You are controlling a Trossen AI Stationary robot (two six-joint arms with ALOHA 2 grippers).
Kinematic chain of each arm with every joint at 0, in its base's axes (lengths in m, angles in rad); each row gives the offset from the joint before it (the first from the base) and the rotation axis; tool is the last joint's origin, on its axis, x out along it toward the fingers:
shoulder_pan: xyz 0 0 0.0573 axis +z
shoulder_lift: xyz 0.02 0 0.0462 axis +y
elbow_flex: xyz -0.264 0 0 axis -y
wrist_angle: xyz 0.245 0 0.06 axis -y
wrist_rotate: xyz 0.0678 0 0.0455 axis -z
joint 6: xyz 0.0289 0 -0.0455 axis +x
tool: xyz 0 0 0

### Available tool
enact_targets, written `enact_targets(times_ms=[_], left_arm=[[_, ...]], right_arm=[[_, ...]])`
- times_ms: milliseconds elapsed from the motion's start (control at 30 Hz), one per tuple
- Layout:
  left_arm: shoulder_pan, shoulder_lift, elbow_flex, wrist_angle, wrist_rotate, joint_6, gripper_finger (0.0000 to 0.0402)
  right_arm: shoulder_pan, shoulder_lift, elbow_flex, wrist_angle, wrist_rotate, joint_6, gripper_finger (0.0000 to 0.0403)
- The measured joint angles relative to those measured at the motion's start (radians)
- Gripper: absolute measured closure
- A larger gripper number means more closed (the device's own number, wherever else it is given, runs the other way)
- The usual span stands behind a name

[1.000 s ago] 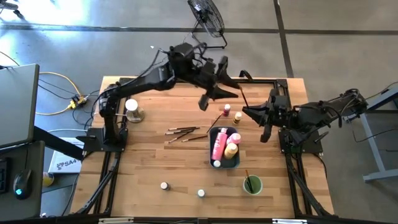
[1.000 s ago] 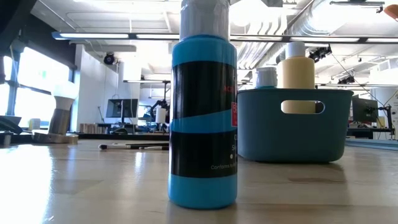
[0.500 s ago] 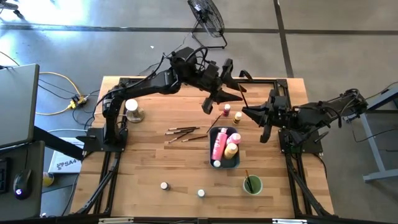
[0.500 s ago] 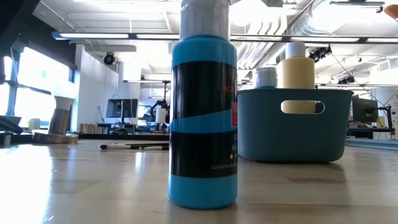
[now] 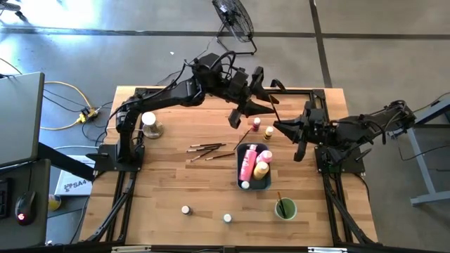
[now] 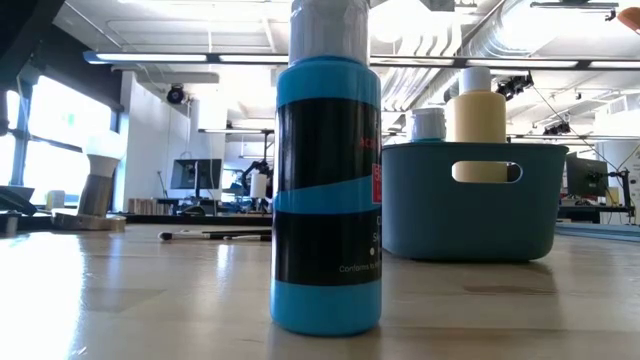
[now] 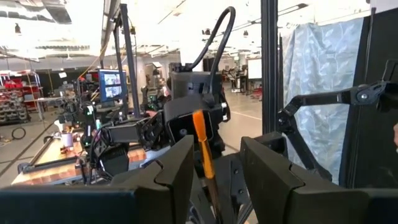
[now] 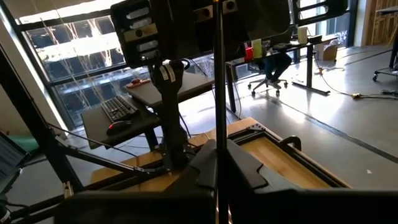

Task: Pick & Place Paint Supplies
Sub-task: Put the black and gold paint brush into the green cup

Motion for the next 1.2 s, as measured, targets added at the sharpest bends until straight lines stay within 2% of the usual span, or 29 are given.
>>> enact_targets(times_ms=[200, 467, 567, 833, 1033, 1200], left_arm=[[0.000, 0.000, 0.000, -0.001, 0.000, -0.001, 0.0282], [0.000, 0.000, 0.000, -0.001, -0.001, -0.002, 0.0371], [0.000, 0.000, 0.000, -0.002, 0.001, -0.008, 0.0391], [0.001, 0.000, 0.000, -0.023, -0.005, -0.004, 0.0376], [0.000, -0.002, 0.001, -0.050, -0.006, -0.004, 0.0394], [0.000, -0.002, 0.001, -0.062, -0.005, -0.004, 0.0390]], right_arm=[[0.000, 0.000, 0.000, 0.000, 0.002, 0.000, 0.0399], [0.000, 0.001, 0.000, -0.001, 0.002, -0.001, 0.0399], [0.000, 0.001, 0.000, -0.003, 0.002, -0.005, 0.0399], [0.000, 0.001, 0.000, -0.006, 0.002, 0.000, 0.0398], [0.000, 0.001, 0.000, -0.019, 0.001, 0.000, 0.0396], [0.000, 0.001, 0.000, -0.030, 0.001, 0.008, 0.0390]])
